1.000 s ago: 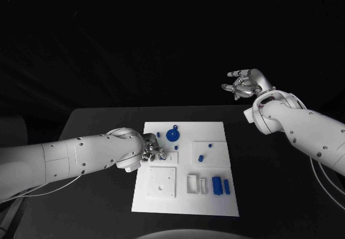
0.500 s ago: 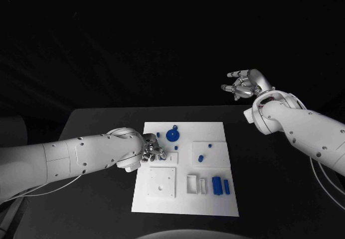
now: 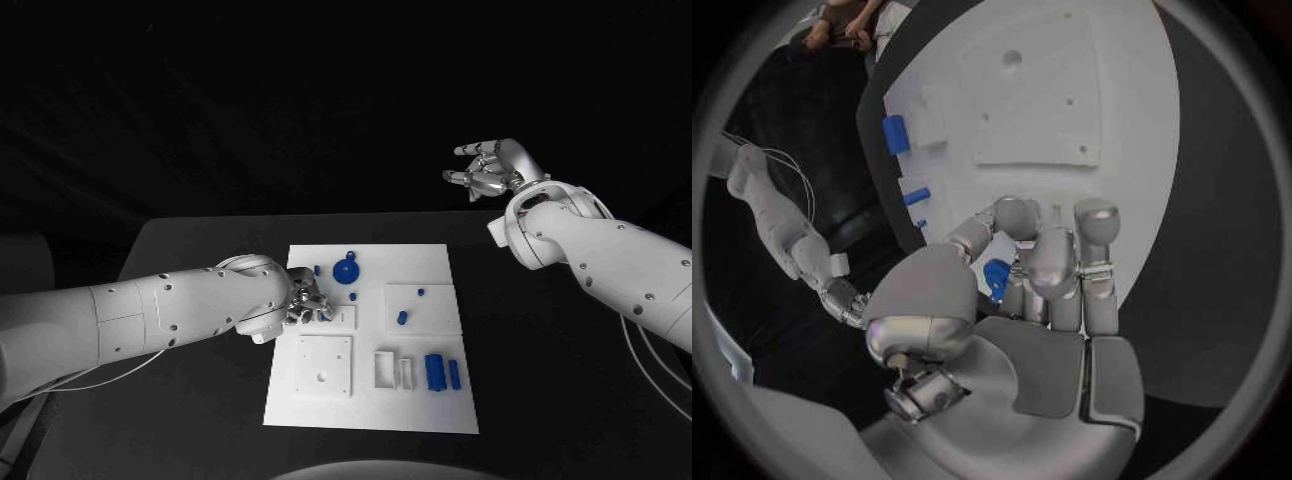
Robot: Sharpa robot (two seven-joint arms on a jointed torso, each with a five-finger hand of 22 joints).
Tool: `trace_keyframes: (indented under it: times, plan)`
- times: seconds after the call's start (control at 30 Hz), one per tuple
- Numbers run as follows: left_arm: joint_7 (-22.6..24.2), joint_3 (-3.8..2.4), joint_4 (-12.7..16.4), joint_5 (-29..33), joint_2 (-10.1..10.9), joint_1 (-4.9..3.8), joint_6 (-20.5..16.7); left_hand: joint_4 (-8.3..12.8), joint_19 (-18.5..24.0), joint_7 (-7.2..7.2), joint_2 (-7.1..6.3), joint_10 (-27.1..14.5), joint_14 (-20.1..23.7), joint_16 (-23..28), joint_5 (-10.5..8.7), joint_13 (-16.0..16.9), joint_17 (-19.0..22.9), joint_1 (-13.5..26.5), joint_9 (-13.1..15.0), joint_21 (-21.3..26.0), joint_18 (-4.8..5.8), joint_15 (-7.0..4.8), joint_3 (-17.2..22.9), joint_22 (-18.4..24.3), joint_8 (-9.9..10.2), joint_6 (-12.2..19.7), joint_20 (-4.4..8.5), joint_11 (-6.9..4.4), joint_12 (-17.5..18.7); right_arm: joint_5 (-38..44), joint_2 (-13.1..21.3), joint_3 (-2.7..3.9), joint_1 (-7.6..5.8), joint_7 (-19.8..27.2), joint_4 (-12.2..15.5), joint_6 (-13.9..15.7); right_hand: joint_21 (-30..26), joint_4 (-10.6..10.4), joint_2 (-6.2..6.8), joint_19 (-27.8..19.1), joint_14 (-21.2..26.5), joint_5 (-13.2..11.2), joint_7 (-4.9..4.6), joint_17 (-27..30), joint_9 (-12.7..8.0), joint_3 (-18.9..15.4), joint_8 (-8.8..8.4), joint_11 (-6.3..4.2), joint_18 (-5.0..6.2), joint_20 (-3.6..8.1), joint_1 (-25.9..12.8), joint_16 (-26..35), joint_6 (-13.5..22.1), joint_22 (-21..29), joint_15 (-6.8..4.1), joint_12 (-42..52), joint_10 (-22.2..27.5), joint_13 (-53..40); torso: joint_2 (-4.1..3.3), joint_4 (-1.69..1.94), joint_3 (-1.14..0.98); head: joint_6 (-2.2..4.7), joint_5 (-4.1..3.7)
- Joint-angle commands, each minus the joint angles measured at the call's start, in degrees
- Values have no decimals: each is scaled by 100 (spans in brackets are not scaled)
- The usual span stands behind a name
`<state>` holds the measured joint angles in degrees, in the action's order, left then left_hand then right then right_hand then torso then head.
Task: Assemble the parts on the task board
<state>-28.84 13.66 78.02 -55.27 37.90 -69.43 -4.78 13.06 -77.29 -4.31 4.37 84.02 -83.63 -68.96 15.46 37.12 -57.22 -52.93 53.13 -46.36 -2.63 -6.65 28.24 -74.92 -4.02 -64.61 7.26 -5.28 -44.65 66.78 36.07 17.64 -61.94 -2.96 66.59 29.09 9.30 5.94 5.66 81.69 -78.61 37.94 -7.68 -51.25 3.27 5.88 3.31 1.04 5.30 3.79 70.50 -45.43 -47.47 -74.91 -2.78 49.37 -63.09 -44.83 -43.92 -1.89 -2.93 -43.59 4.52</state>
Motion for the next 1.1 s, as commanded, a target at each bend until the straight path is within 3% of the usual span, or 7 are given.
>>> trace_keyframes:
  times: [0.03, 0.6, 1.1]
  plan:
    - [-20, 14, -5, -56, -46, 31, 116, -45, 5, 766, 7, 240, 13, -35, -20, -15, -14, -38, 893, -2, 98, 22, -13, -352, -19, -1475, -25, -37, -25, 51, -2, 3, -2, -20, 5, -57, 41, 39, -64, 1, 15, -15, -13, -7, 8, 2, -3, -11, 51, 24, -11, -15, -40, -103, -24, 27, 14, -8, -1, 2, -1, -4, -3]
    - [-10, 13, -34, -58, -147, 36, 13, -180, -5, 778, 91, 240, 13, -61, -178, -33, -17, 39, 1088, -50, 90, 23, -51, -361, -23, -1482, -33, -35, -85, 62, 9, 2, 14, -108, -22, -197, 43, 67, -66, -6, 18, -10, -13, -7, 8, 15, -3, -9, 50, 23, -40, -14, -30, -102, -22, 32, 15, -13, 4, 5, 8, 24, -19]
    - [5, 13, -34, -129, -169, 37, 93, -178, -2, 786, 45, 240, 12, -85, -197, -84, -27, 1, 1165, -89, 85, 29, -89, -368, -19, -1507, -47, -34, -104, 86, 9, 2, 27, -135, -25, -239, 45, 84, -64, -13, 27, 12, -12, -10, 9, 16, -3, -9, 49, 21, -43, -17, -47, -103, -21, 47, 31, -31, -1, 7, 3, 12, -29]
